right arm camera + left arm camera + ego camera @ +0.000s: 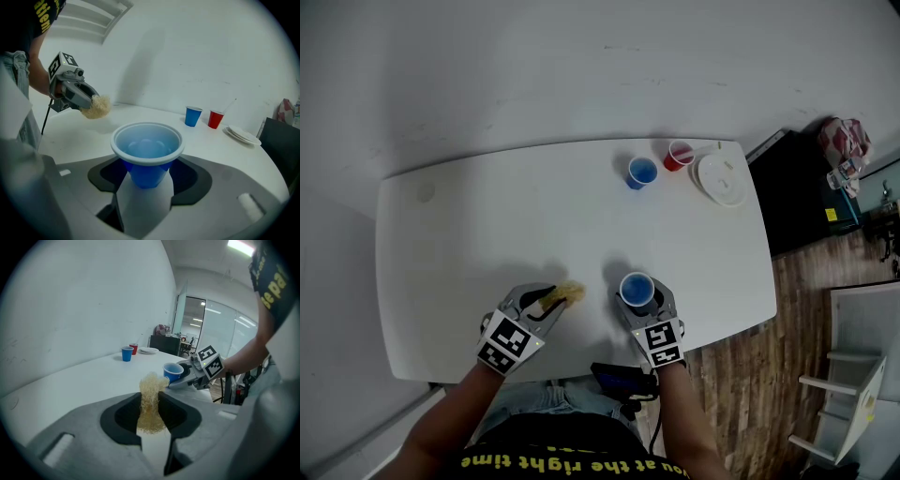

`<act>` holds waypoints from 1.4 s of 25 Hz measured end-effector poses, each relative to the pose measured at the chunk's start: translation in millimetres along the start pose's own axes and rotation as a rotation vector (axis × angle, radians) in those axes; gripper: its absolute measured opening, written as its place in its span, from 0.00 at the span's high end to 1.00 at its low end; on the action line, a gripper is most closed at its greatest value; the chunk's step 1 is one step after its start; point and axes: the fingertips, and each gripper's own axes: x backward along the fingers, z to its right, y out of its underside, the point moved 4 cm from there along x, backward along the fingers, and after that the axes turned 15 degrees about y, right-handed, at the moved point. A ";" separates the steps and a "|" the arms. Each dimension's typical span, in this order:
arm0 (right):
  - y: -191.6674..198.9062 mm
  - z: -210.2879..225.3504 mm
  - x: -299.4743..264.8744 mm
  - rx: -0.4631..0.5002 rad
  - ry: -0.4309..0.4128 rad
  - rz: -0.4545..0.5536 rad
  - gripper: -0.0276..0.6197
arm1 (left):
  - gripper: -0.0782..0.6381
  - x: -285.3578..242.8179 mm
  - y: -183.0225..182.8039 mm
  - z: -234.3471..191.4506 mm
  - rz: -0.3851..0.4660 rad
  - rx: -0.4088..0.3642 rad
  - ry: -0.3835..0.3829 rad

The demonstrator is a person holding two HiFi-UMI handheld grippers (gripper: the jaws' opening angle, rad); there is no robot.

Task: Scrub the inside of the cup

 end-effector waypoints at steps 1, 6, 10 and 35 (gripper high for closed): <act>-1.5 -0.7 0.2 0.014 0.001 0.001 0.51 | 0.73 0.4 -1.8 0.7 0.002 -0.006 0.001; -10.8 -4.0 3.9 0.104 0.007 -0.016 0.52 | 0.73 3.5 -9.9 5.3 0.007 -0.034 0.006; -22.4 -6.1 7.1 0.187 0.021 -0.038 0.53 | 0.73 6.0 -16.9 8.2 0.005 -0.063 0.008; -66.2 -60.4 24.1 0.619 -0.016 -0.035 0.54 | 0.73 17.7 -65.5 37.5 -0.091 -0.197 0.035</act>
